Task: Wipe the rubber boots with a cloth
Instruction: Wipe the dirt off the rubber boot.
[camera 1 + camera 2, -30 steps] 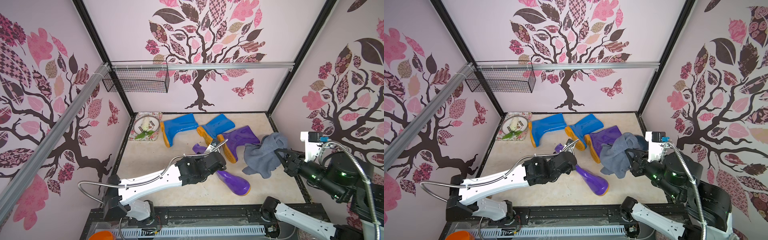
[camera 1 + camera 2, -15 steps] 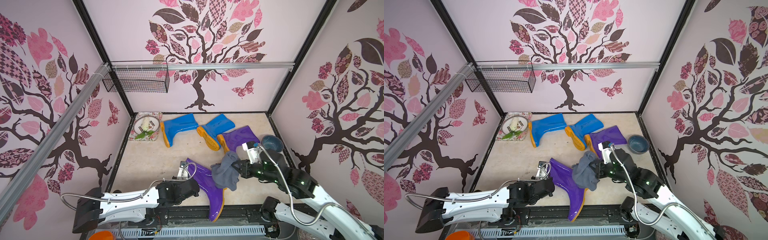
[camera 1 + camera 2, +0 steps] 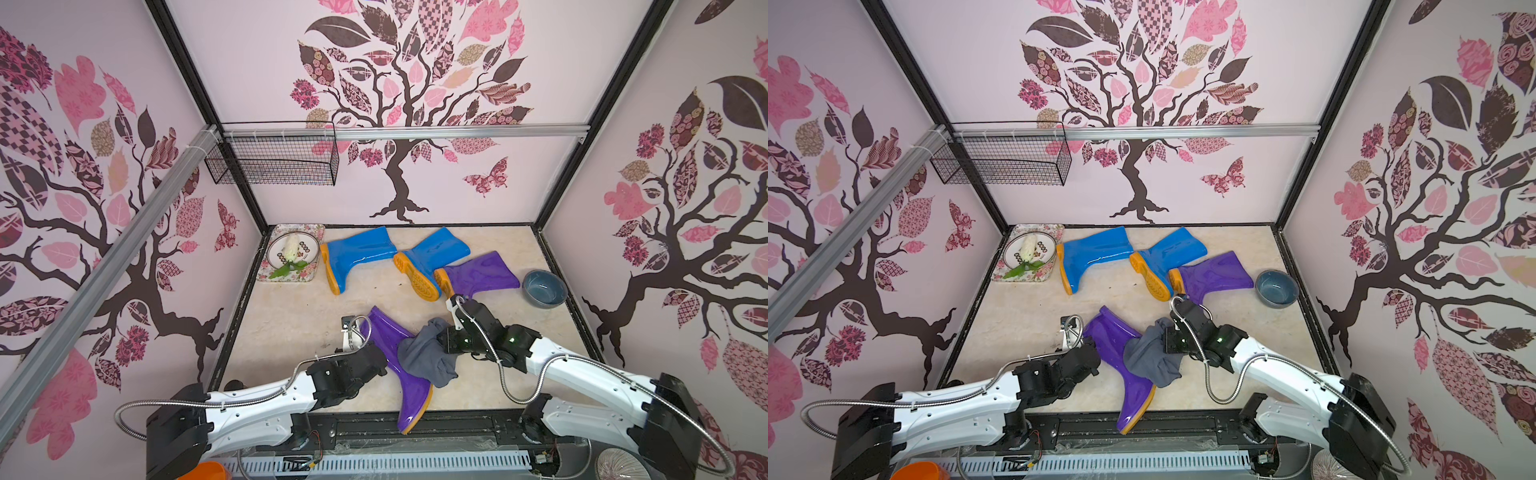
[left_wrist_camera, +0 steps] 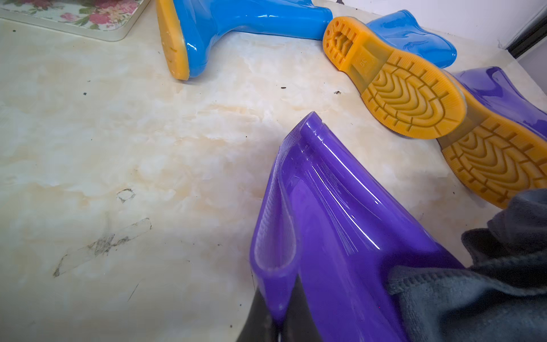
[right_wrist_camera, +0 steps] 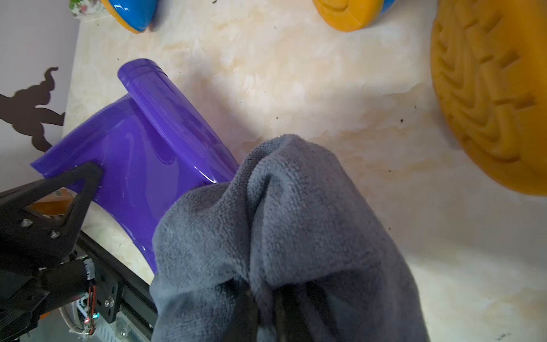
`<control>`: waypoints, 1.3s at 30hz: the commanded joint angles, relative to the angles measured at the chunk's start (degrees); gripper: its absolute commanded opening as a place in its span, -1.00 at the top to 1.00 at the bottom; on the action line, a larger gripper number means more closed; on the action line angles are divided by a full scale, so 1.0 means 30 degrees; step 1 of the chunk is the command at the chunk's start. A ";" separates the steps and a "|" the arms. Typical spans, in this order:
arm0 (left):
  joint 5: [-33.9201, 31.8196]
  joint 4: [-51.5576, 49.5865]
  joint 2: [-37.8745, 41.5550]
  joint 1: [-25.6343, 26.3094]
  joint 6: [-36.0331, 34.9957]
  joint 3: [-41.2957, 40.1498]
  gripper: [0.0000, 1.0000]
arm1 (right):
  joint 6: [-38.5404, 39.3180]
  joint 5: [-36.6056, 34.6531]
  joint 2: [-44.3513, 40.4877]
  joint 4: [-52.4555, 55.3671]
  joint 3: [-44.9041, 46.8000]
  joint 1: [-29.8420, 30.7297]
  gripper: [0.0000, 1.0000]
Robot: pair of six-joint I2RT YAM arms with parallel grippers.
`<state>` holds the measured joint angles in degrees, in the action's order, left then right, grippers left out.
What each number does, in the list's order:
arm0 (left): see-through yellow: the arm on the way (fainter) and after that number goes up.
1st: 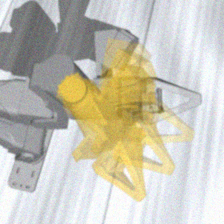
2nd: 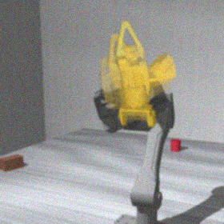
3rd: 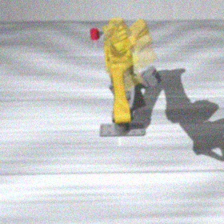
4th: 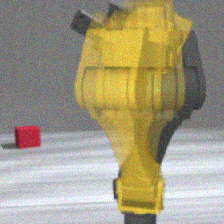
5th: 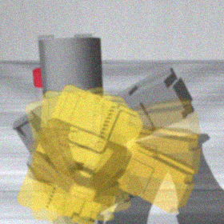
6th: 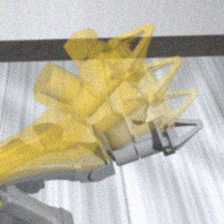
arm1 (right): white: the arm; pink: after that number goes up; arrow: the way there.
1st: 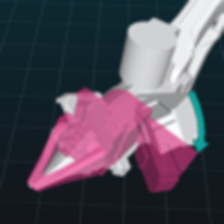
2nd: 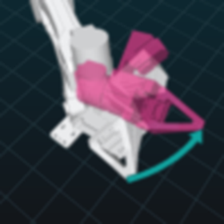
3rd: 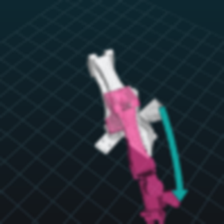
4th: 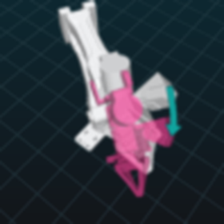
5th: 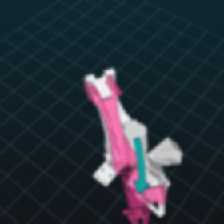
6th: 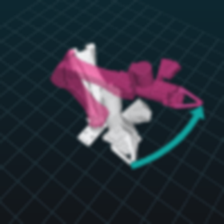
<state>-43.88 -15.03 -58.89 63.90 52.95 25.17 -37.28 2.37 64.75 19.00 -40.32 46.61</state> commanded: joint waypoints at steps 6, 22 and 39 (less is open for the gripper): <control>0.0189 0.2516 -0.0051 -0.0296 0.0195 -0.0723 1.00 | -0.3531 -0.1197 0.0079 -0.2205 0.0307 0.7999 1.00; 0.0616 0.0184 0.2411 -0.0382 0.2377 -0.1195 1.00 | -0.2566 -0.1830 -0.2715 -0.0097 0.2945 0.4373 1.00; 0.0720 -0.0230 0.4168 -0.0383 0.3310 -0.1621 1.00 | -0.4590 -0.1693 0.1635 -0.3252 0.0285 1.5313 1.00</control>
<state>-39.40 -15.86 -47.70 62.98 61.98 21.19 -46.94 -2.59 65.78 11.25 -37.47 87.81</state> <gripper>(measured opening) 0.048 0.094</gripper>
